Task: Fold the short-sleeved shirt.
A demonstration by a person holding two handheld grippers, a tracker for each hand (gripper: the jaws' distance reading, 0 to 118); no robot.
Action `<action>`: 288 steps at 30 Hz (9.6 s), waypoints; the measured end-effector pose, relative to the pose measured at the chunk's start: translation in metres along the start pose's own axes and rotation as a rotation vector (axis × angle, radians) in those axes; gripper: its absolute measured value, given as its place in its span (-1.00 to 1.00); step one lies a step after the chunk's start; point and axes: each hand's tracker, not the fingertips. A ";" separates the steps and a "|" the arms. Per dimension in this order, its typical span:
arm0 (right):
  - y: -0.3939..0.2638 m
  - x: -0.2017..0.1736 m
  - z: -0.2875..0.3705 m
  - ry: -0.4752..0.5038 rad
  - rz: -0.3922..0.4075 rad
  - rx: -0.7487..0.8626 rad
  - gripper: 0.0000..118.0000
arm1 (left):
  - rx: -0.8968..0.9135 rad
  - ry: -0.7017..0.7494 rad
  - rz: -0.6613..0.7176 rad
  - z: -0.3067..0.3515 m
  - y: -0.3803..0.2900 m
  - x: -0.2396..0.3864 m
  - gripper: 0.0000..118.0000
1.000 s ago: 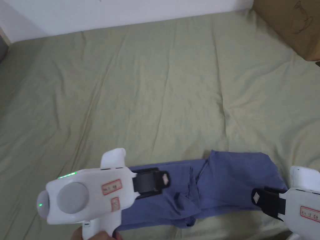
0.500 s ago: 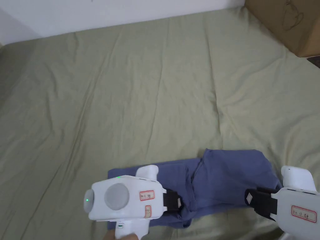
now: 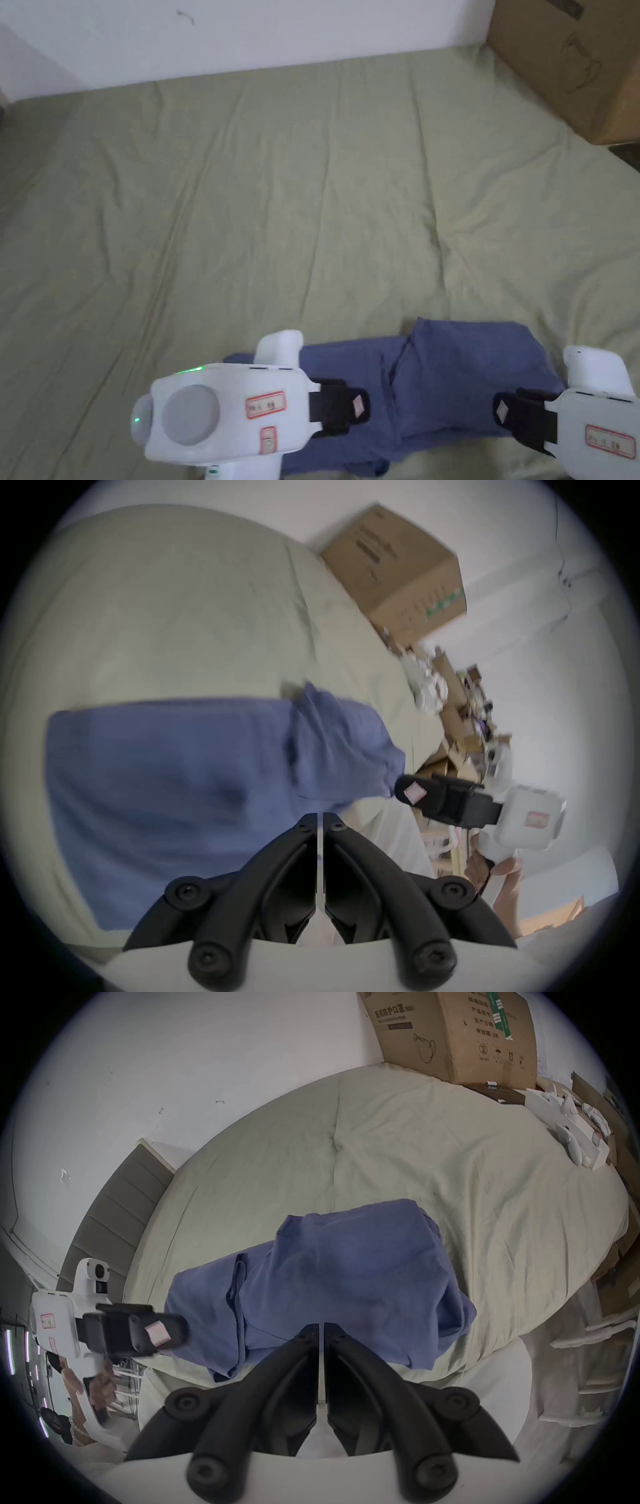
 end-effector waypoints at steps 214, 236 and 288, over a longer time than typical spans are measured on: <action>0.085 -0.183 0.072 -0.095 0.403 0.731 -0.94 | 0.841 0.941 -0.424 0.161 0.028 0.113 -1.00; 0.100 -0.205 0.088 -0.113 0.464 0.815 0.22 | 0.958 0.918 -0.417 0.171 0.037 0.130 0.33; 0.101 -0.193 0.081 -0.140 0.420 0.789 0.86 | 0.977 0.886 -0.461 0.166 0.032 0.138 0.80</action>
